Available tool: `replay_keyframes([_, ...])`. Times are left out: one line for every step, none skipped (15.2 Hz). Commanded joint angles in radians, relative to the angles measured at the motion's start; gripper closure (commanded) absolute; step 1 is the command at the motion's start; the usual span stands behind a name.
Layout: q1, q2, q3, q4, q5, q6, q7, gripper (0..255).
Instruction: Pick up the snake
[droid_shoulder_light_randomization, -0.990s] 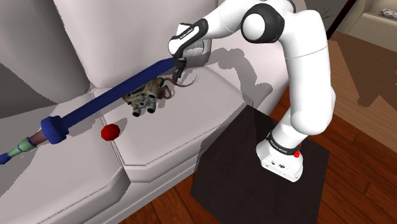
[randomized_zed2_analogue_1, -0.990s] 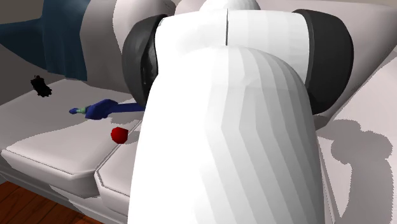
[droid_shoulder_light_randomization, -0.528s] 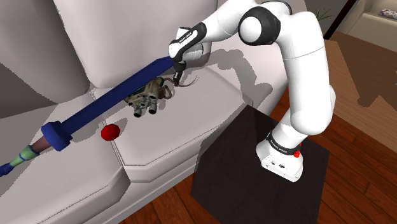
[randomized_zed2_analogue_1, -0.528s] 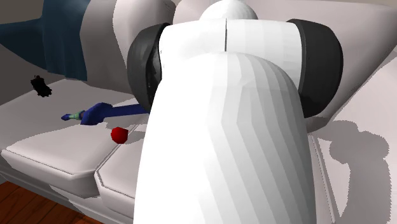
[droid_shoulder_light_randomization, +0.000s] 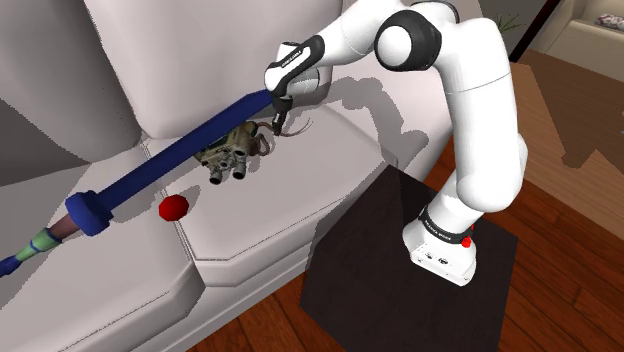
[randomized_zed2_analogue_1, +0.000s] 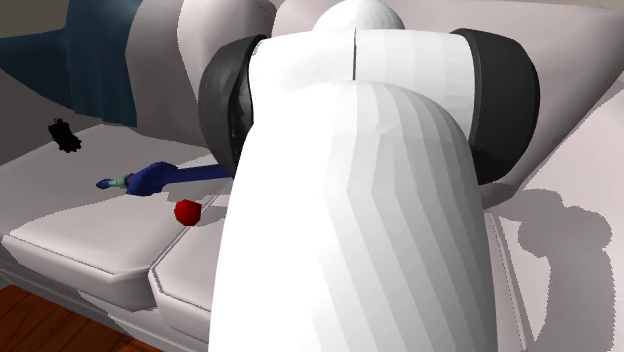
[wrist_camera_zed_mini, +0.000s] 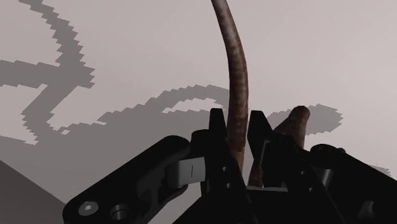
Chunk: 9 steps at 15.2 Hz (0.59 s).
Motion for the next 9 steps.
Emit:
replay_keyframes([0.003, -0.015, -0.002, -0.003, -0.003, -0.012, 0.003, 255])
replay_keyframes([0.004, -0.025, -0.003, -0.005, -0.005, -0.020, 0.005, 255])
replay_keyframes([0.005, -0.034, -0.005, -0.006, -0.007, -0.028, 0.008, 255])
replay_keyframes([0.006, -0.044, -0.006, -0.007, -0.009, -0.037, 0.010, 255])
replay_keyframes([0.007, -0.053, -0.008, -0.007, -0.011, -0.045, 0.012, 255])
replay_keyframes([0.008, -0.062, -0.010, -0.008, -0.013, -0.054, 0.014, 255])
replay_keyframes([0.009, -0.071, -0.011, -0.008, -0.015, -0.063, 0.017, 255])
replay_keyframes([0.009, -0.080, -0.013, -0.008, -0.018, -0.071, 0.019, 255])
replay_keyframes([0.010, -0.089, -0.014, -0.008, -0.020, -0.080, 0.021, 255])
